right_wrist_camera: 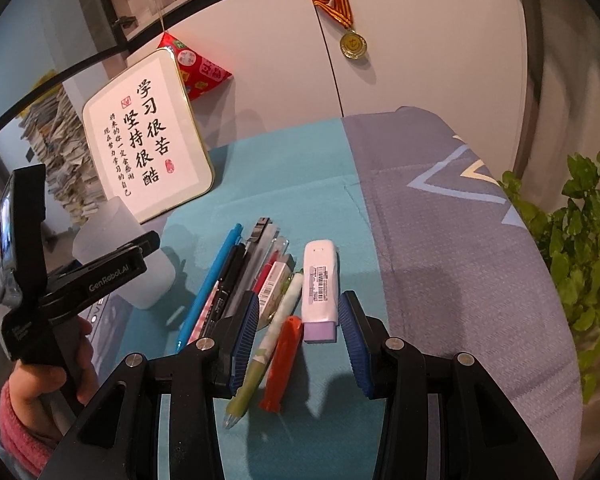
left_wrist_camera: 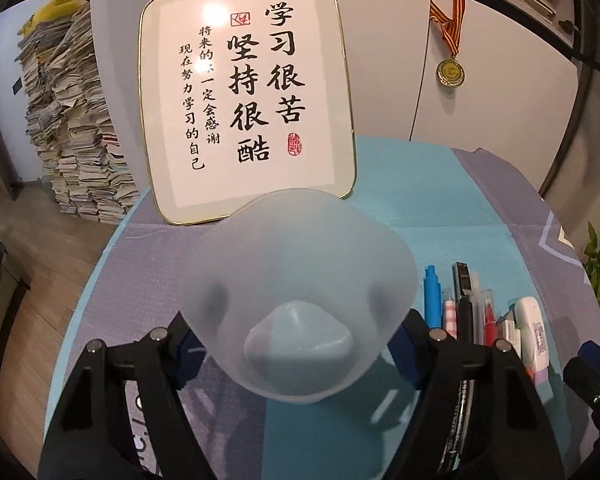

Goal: Organize stationery
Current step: 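Grasp the blue pen from the row with the right tool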

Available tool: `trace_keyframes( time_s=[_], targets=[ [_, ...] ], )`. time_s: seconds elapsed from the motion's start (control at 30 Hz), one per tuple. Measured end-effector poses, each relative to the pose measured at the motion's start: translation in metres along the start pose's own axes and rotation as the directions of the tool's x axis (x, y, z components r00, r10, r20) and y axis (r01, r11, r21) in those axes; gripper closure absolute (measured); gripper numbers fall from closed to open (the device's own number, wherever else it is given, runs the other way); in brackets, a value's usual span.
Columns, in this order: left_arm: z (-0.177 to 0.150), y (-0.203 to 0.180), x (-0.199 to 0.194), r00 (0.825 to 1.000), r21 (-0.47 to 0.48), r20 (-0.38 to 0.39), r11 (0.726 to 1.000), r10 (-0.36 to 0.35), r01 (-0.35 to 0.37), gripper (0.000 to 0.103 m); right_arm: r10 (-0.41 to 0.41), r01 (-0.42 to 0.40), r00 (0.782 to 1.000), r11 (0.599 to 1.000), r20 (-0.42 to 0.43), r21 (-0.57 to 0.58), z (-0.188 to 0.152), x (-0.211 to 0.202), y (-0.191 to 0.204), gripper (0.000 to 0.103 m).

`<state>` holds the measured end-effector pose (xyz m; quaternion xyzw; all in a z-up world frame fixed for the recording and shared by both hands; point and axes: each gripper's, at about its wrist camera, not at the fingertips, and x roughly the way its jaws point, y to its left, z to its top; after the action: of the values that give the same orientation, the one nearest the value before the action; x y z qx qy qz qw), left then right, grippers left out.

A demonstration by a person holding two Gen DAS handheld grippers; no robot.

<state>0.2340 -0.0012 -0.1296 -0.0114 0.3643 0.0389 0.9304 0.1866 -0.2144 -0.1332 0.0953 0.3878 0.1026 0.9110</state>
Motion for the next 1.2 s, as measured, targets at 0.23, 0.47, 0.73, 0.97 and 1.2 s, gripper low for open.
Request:
trace_keyframes(
  time_s=[0.23,0.47,0.73,0.97,1.2],
  targets=[
    [-0.024,0.005,-0.036,0.996,0.122,0.027,0.99,-0.079,0.076,0.029,0.006,-0.008,0.999,0.999,-0.035,-0.039,-0.005,-0.004,0.008,0.059],
    [-0.054,0.019,-0.05,0.985,0.175,0.014,0.97,-0.174,0.169,0.029,0.022,-0.028,0.993,0.998,-0.116,-0.049,-0.009,0.006,0.024,0.059],
    [-0.06,0.021,-0.051,0.977,0.182,0.054,0.964,-0.209,0.196,0.029,0.043,-0.059,0.986,0.994,-0.162,-0.096,0.015,0.026,0.059,0.07],
    [-0.063,0.02,-0.052,0.975,0.198,0.087,0.963,-0.206,0.185,0.029,-0.009,-0.021,0.983,0.987,-0.185,-0.16,0.065,0.079,0.094,0.076],
    [-0.057,0.034,-0.046,0.969,0.161,0.083,0.963,-0.234,0.219,0.029,-0.061,0.028,0.965,0.991,-0.254,-0.13,0.073,0.124,0.091,0.076]
  ],
)
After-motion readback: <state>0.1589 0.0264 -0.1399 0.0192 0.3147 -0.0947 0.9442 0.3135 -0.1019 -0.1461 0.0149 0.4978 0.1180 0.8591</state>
